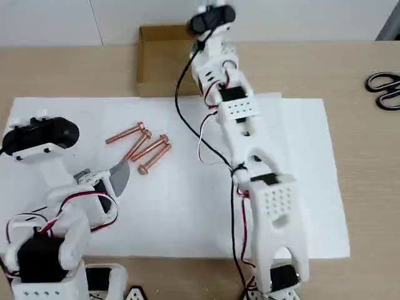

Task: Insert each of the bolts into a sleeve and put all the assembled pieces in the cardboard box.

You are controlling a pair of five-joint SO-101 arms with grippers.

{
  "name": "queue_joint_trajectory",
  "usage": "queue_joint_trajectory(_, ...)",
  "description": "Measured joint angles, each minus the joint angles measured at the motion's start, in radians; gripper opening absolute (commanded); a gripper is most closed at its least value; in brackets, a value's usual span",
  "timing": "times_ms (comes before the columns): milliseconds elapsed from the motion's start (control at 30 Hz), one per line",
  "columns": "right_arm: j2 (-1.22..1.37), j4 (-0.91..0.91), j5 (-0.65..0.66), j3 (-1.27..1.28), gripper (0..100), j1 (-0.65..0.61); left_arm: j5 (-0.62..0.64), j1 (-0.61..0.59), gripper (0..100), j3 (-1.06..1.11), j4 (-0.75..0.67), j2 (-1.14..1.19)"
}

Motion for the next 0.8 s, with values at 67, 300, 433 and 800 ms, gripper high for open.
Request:
queue_joint_trajectory(67, 0.074, -0.003, 0.000, -0.058, 0.8, -0.012, 0.000, 0.000, 25, 0.000, 0.000, 0.000)
queue_joint_trajectory(300, 0.233, -0.005, 0.000, -0.206, 11.2, -0.046, 0.000, 0.000, 25, 0.000, 0.000, 0.000)
queue_joint_trajectory(433, 0.273, -0.006, 0.000, -0.256, 22.2, -0.043, 0.000, 0.000, 25, 0.000, 0.000, 0.000)
queue_joint_trajectory(800, 0.272, -0.006, 0.000, -0.279, 23.1, -0.043, 0.000, 0.000, 25, 0.000, 0.000, 0.000)
